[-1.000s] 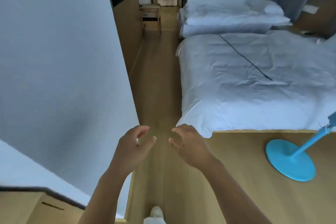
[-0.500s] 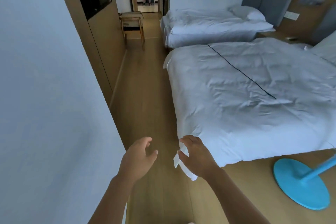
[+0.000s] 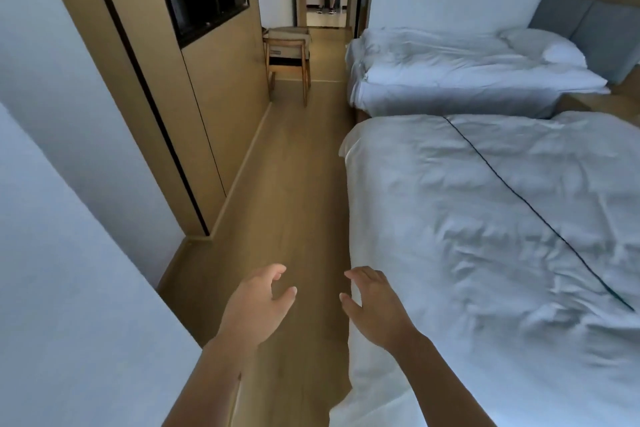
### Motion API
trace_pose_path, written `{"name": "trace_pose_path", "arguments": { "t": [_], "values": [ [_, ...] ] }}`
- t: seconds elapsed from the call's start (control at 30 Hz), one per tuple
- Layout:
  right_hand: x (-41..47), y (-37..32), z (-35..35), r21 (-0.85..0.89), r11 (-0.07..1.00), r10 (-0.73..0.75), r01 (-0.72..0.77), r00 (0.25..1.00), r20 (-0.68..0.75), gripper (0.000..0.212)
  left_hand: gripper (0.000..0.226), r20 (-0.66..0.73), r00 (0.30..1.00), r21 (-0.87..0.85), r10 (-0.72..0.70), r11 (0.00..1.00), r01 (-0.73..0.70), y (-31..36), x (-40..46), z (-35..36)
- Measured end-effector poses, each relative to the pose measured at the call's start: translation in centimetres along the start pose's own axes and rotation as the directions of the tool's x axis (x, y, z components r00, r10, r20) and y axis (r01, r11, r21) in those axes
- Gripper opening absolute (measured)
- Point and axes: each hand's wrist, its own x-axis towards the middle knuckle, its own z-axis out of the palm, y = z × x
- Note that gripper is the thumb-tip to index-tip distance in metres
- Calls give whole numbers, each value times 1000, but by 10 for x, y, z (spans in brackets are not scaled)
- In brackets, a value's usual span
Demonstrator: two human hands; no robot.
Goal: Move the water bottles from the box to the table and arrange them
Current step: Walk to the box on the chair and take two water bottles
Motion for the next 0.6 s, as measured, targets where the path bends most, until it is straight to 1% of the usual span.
{"name": "trace_pose_path", "arguments": {
  "t": [0.13, 0.23, 0.37, 0.6],
  "values": [
    [79, 7, 3, 9, 999, -33, 32, 998, 49, 46, 44, 11, 998, 7, -54, 998, 54, -3, 66, -5],
    [153, 12, 10, 12, 999, -45, 44, 996, 73, 46, 44, 8, 997, -6, -82, 997, 82, -12, 133, -13],
    [252, 10, 15, -5, 999, -42, 43, 997, 68, 47, 43, 5, 997, -12, -79, 997, 79, -21, 229, -30],
    [436, -10, -2, 2, 1000, -2, 1, 997, 71, 41, 42, -30, 999, 11, -19, 1000, 19, -32, 417, -88]
  ]
}}
